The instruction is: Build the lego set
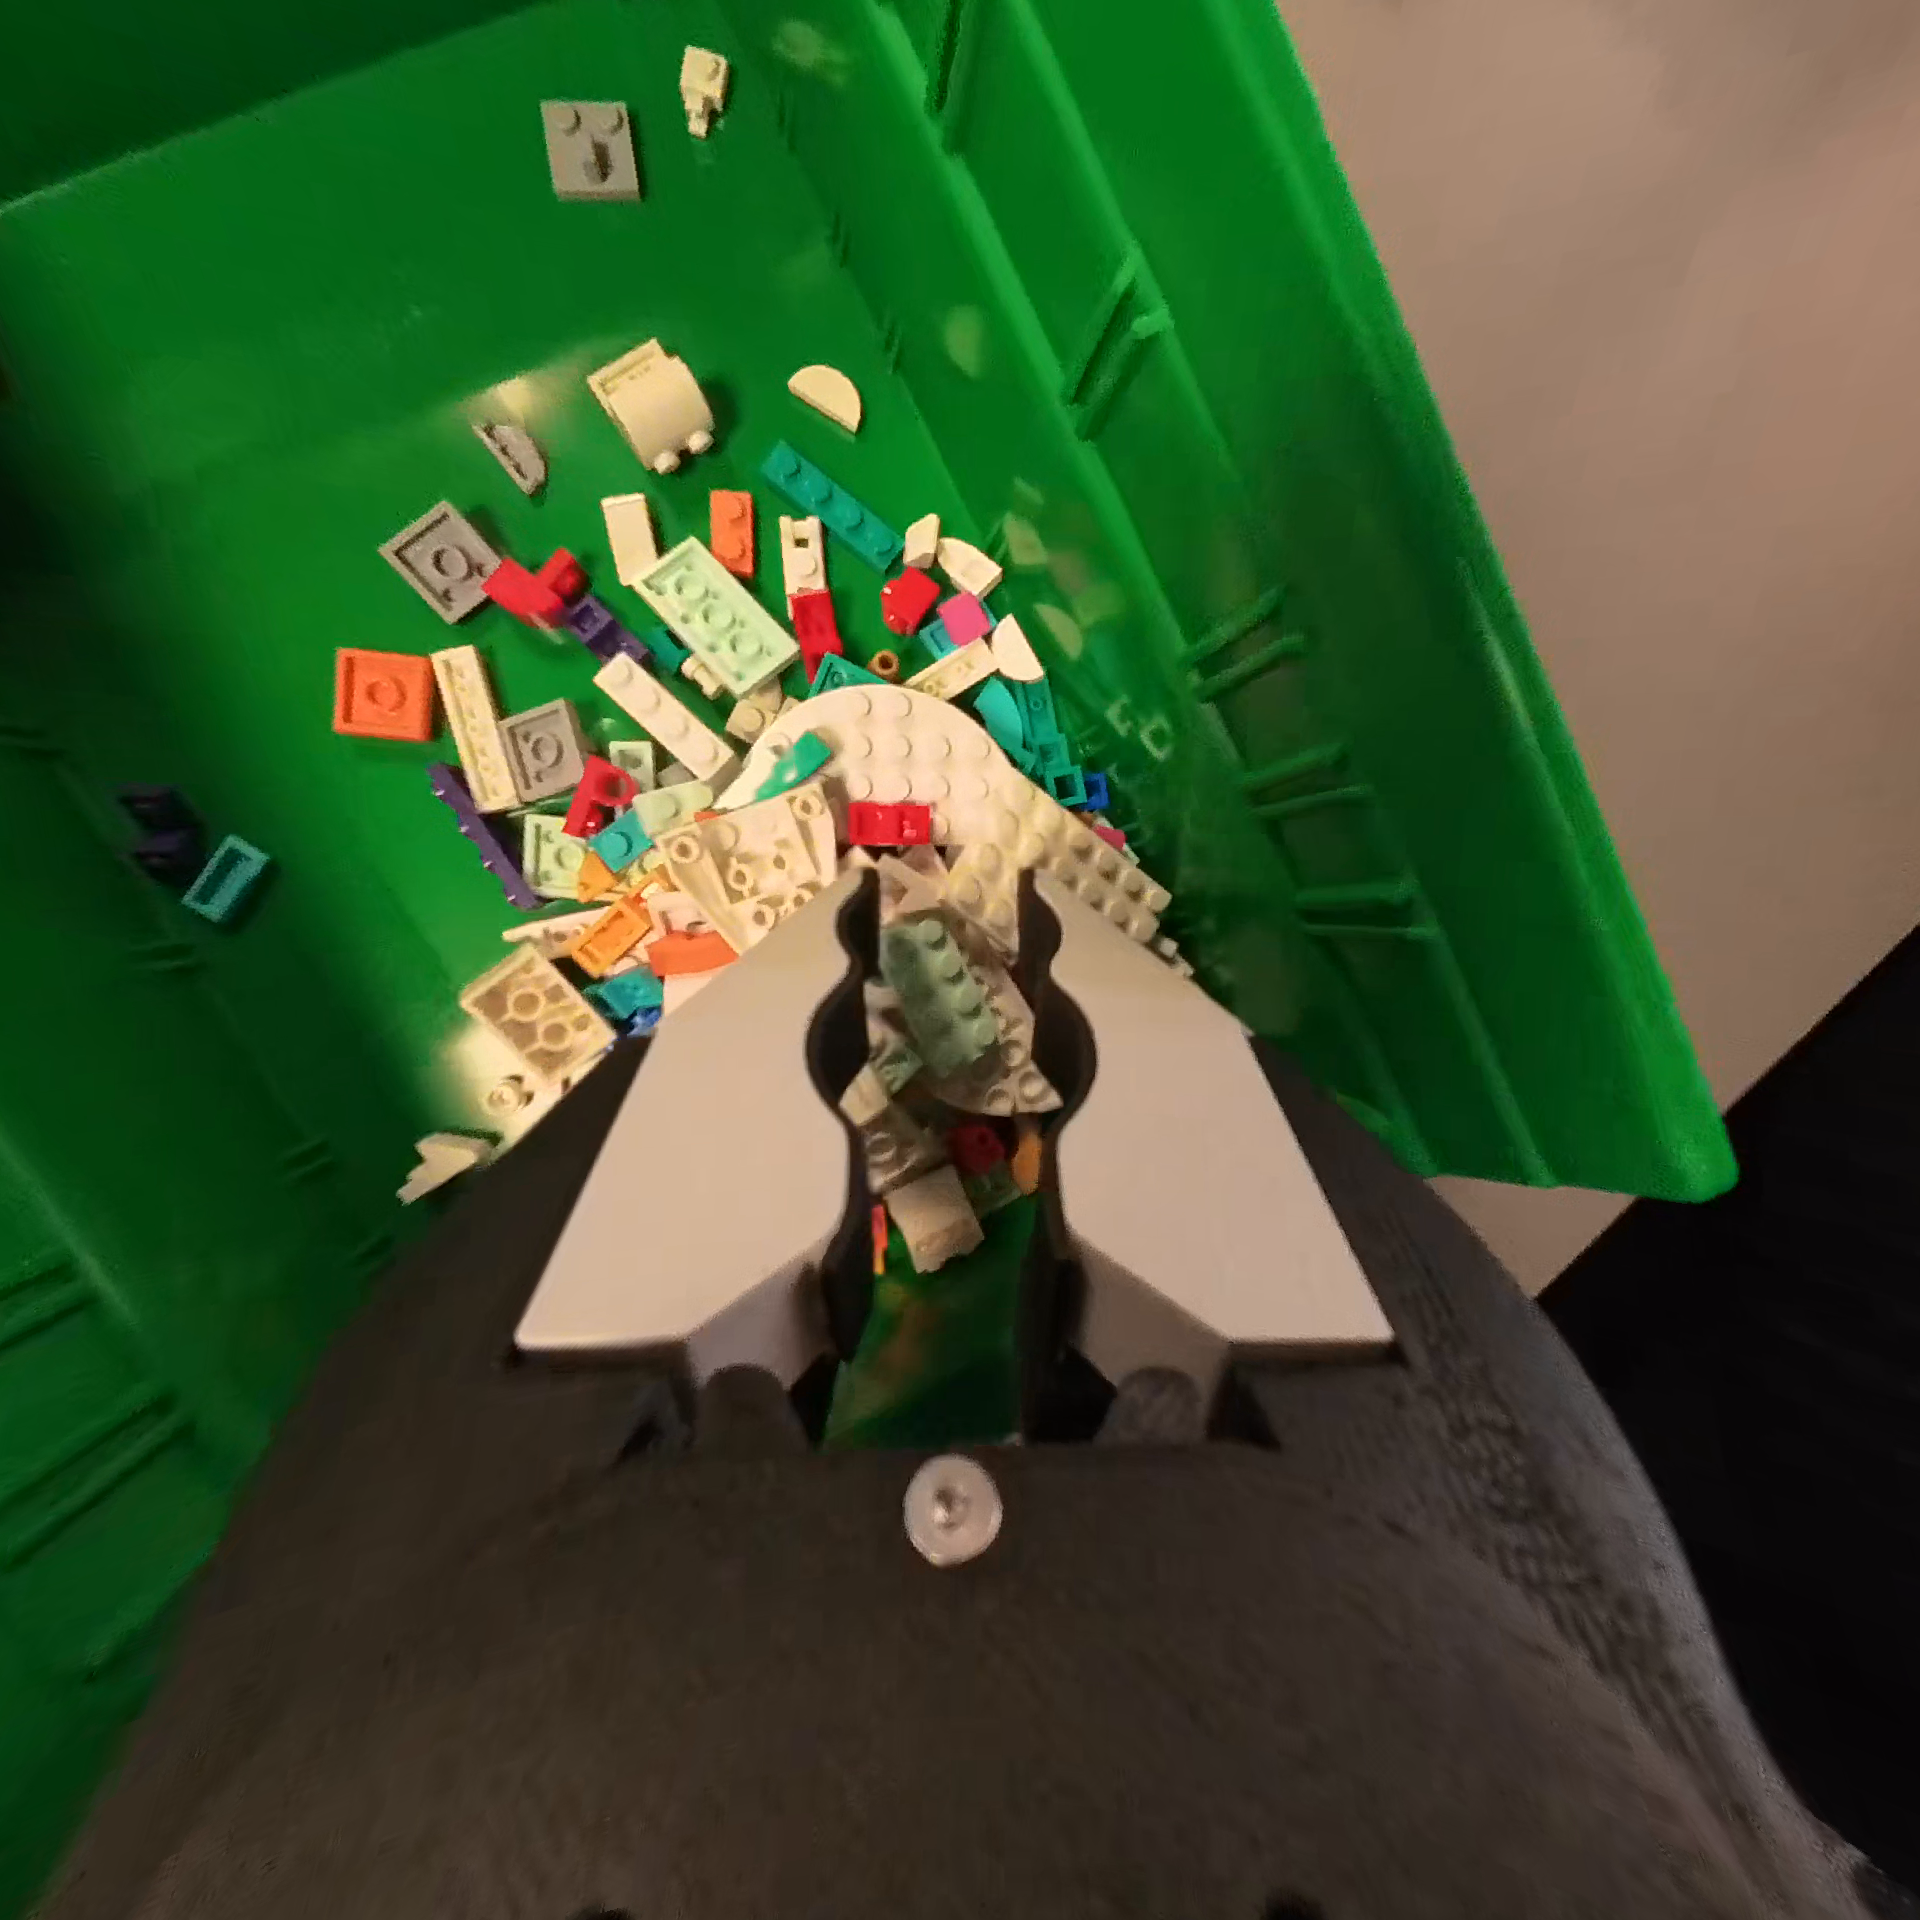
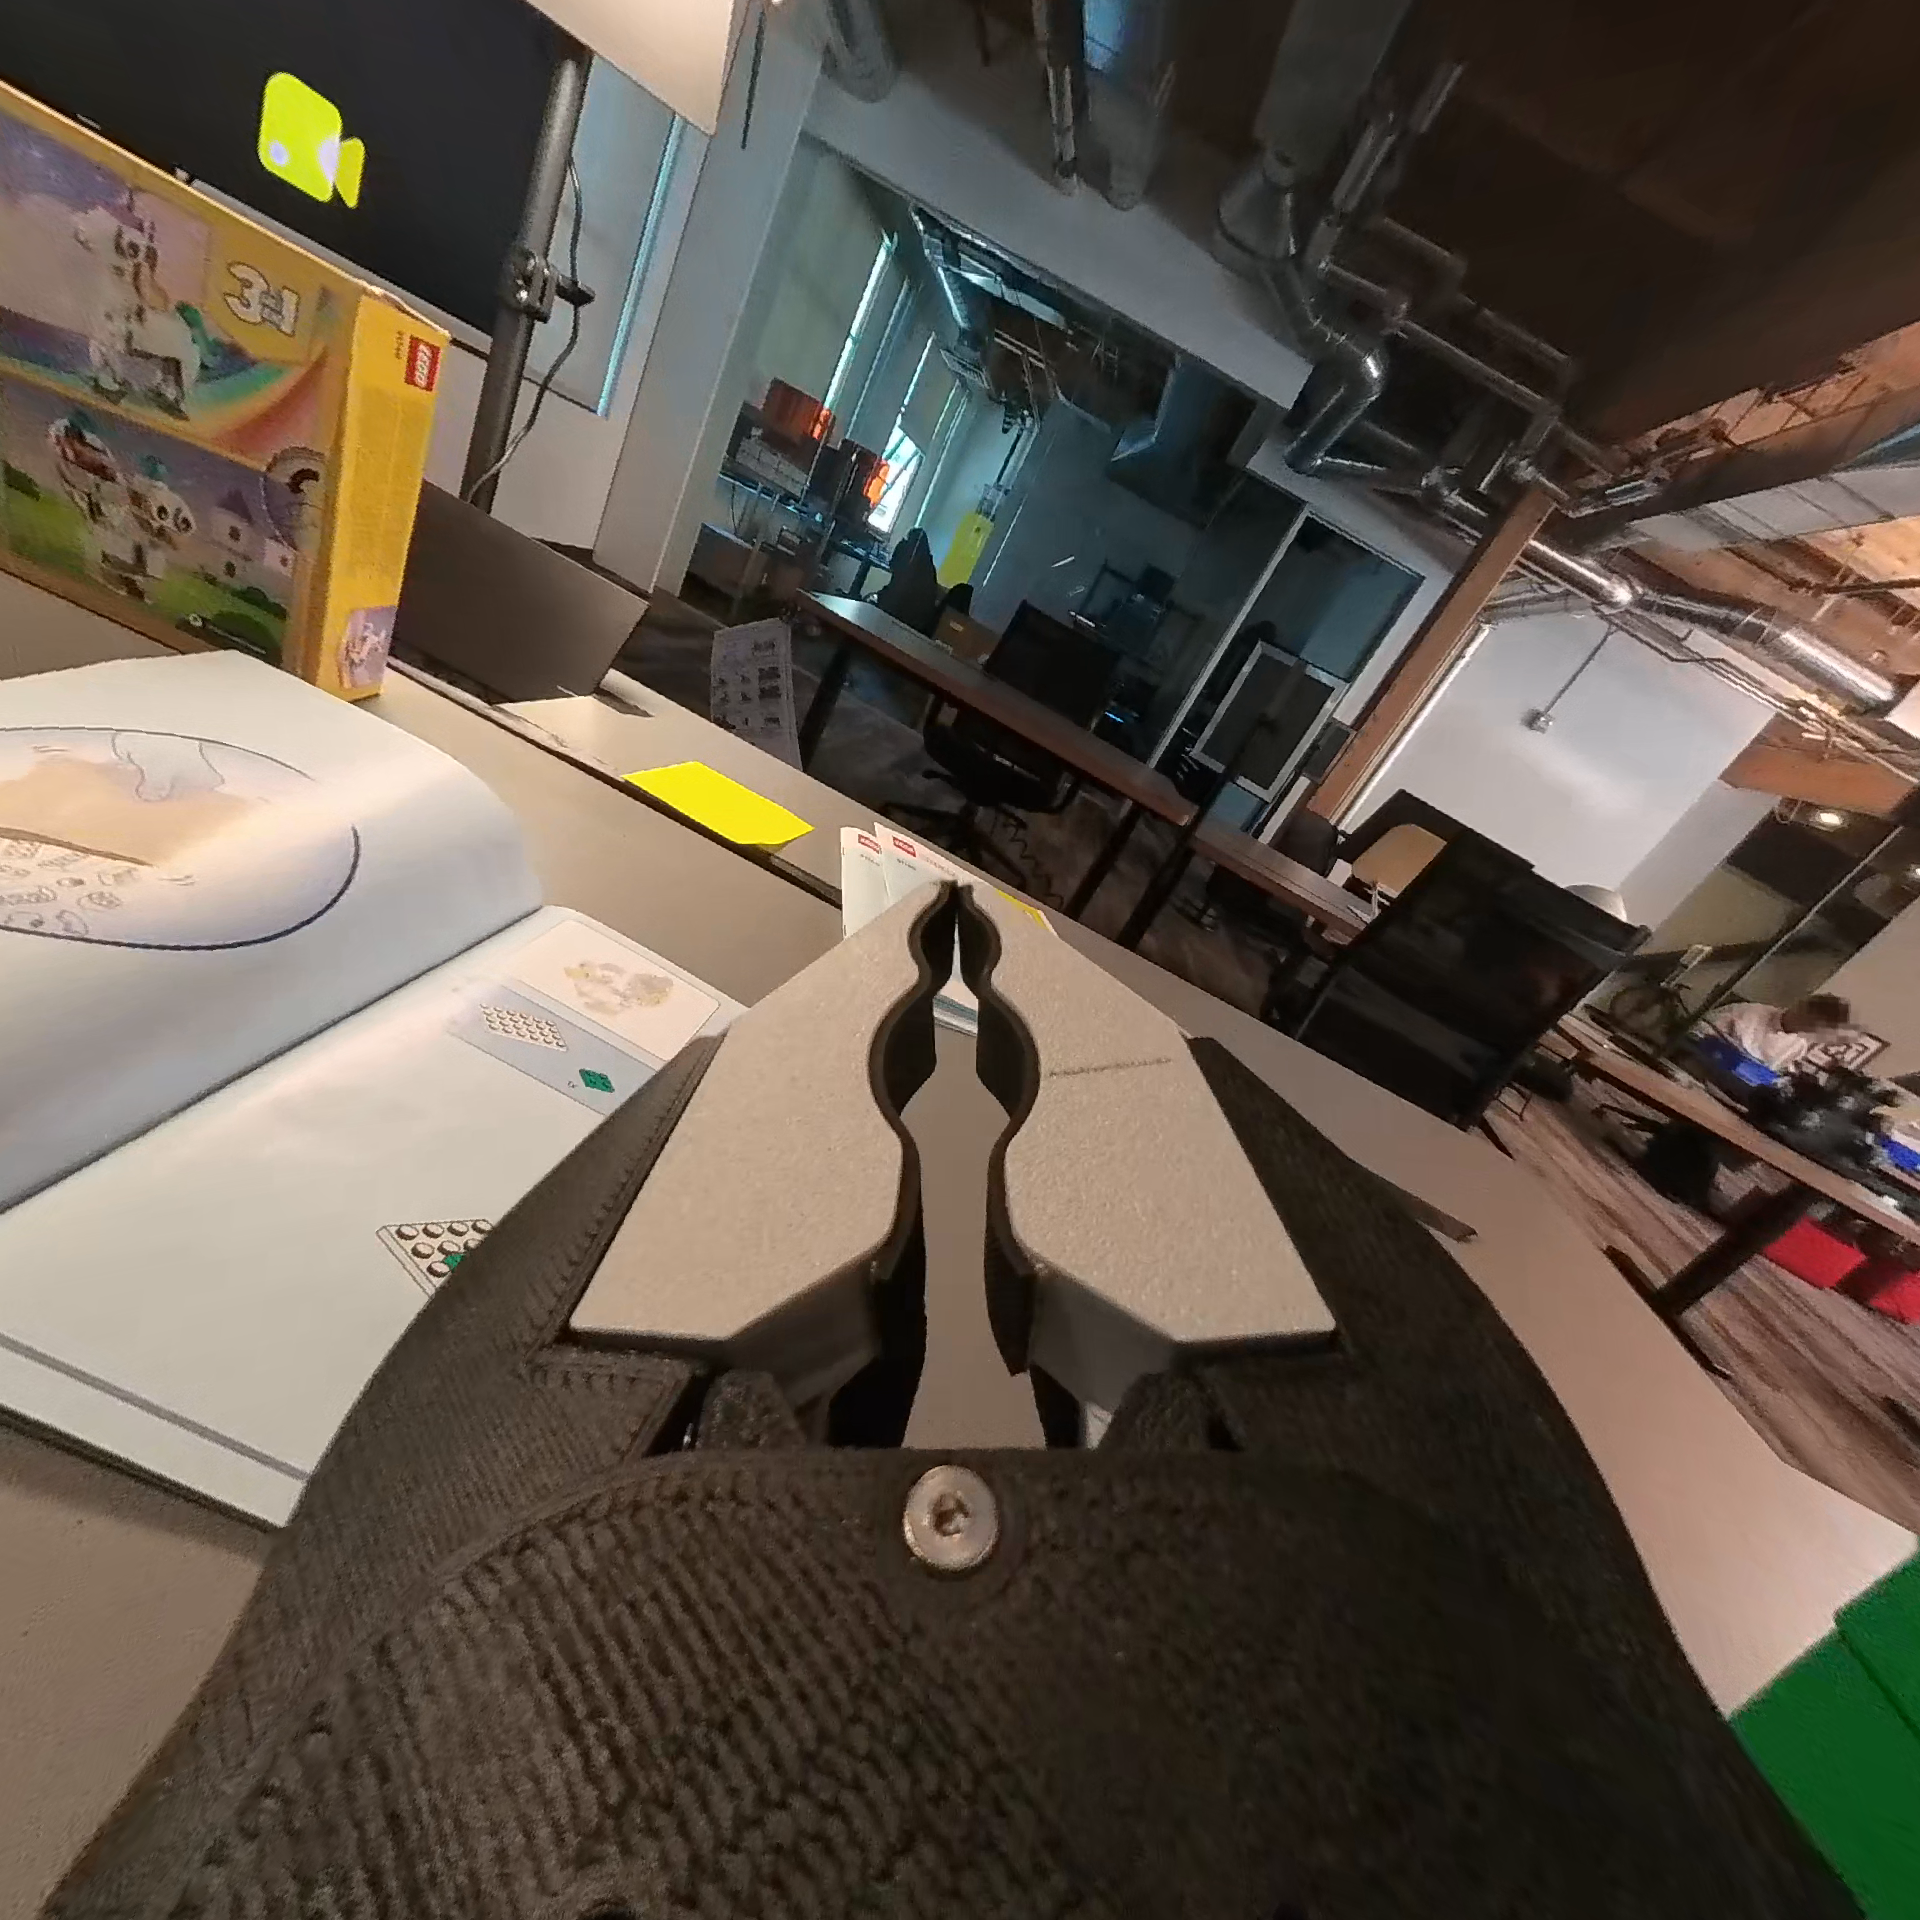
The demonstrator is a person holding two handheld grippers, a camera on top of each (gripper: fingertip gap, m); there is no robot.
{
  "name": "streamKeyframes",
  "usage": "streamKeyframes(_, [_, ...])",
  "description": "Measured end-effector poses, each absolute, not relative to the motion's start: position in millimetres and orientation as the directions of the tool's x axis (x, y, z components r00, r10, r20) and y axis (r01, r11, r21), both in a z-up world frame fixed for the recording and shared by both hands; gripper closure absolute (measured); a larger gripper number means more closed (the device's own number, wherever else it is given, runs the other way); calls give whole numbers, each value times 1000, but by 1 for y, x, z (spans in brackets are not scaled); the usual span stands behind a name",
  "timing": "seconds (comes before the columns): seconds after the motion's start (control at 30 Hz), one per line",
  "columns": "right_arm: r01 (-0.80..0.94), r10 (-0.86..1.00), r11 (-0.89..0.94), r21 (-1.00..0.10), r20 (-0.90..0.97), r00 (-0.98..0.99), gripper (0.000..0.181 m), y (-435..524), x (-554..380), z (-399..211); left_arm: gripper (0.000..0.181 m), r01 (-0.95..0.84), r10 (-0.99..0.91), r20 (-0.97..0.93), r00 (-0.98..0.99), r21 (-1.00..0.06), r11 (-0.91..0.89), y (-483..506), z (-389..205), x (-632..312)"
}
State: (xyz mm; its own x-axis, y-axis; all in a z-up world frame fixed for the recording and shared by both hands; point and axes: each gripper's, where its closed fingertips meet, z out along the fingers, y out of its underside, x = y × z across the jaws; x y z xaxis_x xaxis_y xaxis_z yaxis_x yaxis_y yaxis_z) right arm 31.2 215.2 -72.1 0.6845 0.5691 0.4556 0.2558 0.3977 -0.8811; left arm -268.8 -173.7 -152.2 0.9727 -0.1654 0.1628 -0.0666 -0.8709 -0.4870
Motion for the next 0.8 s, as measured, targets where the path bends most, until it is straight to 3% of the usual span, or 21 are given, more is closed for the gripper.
streamKeyframes(0.3, [246,553,387,-889,437,709,181,217,36,-70,155,-83,-213,282,935,-411,-908,-180,-166,-253])
streamKeyframes(0.37, [244,553,384,-891,433,712,181,217,37,-70,169,-64,-237,331,913,-458,-887,-178,-155,-245])
streamKeyframes(0.6, [213,567,382,-899,411,714,181,216,38,-68,169,68,-158,322,934,-591,-804,-172,-124,-270])
streamKeyframes(0.8, [187,588,385,-904,397,705,181,213,36,-66,169,188,-128,335,933,-760,-623,-165,-74,-281])
